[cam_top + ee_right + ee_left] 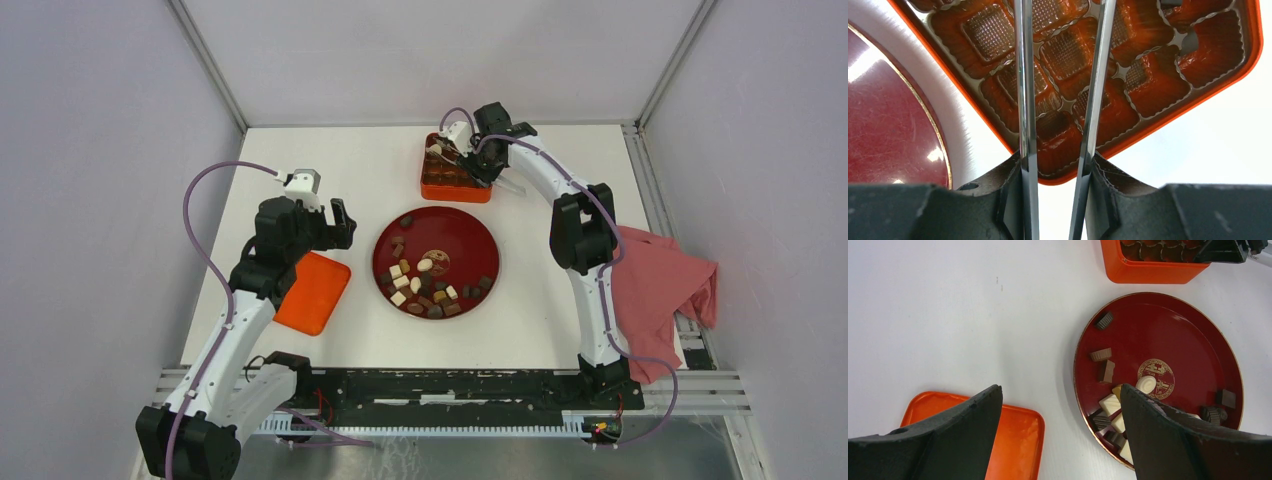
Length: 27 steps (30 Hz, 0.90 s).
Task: Pack the chocolate
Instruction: Place the fake chocolate in the packing box.
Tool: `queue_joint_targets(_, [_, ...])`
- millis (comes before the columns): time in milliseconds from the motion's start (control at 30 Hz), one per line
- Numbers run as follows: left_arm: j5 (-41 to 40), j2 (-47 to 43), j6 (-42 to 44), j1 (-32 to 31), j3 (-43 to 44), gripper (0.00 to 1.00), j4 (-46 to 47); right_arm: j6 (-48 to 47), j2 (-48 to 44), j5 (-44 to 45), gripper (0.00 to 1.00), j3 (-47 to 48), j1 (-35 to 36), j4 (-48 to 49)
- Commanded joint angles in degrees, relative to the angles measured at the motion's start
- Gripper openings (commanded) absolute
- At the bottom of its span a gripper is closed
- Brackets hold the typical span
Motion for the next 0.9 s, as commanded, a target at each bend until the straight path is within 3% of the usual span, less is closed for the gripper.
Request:
queue_joint_targets(0, [-0.3,-0.1,3.0,0.3,0.1,0.92,1.3,1.1,0.4,0.7,0.33,3.4,-0.1,2.4])
queue_joint_targets(167, [-0.3,-0.1,3.0,0.2,0.0,0.92,1.3,1.1,0.8,0.5,0.42,3.4,-0.1,2.7])
queue_joint_targets(433, [-0.3,-0.1,3.0,0.3,0.1,0.92,1.3,1.0,1.1,0.7,0.48,3.6,-0.1,2.7])
queue_joint_targets(533, [-0.3,-0.1,3.1,0.3,0.0,0.92,1.3,1.0,0.9,0.6,0.47,3.6,-0.2,2.6])
queue_joint_targets(667, [-0.4,-0.2,3.1,0.2,0.0,0.92,1.2,1.0,-0.9,-0.1,0.36,3.3,-0.2,2.7])
queue_joint_targets(867, [-0.6,-0.5,3.0,0.2,0.0,0.92,1.2,0.9,-7.5,-3.1,0.34,-0.4,-0.3,2.5])
